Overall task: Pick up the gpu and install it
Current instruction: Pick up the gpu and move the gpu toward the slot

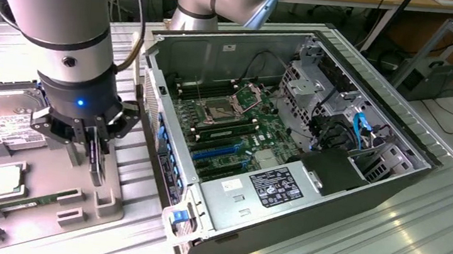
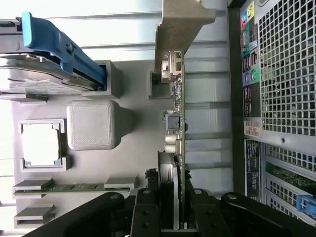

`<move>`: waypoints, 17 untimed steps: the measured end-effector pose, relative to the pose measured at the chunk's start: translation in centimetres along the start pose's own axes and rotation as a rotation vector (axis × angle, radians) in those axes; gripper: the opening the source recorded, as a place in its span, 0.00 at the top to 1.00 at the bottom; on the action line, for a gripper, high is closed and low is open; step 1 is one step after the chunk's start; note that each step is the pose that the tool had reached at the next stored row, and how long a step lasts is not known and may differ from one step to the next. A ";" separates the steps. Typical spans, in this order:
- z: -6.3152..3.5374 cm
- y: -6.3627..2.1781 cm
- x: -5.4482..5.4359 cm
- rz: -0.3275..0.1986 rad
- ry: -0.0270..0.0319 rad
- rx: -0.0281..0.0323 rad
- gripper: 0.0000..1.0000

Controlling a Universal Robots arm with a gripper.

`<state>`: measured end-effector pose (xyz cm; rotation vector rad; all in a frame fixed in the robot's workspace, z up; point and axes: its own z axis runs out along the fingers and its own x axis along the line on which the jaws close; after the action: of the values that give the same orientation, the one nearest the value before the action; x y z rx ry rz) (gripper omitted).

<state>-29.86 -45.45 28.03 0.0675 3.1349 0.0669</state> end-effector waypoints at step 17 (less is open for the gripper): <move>-4.03 0.18 0.0 0.000 0.0001 0.0003 0.72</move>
<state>-29.84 -45.44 32.07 0.0675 3.1350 0.0665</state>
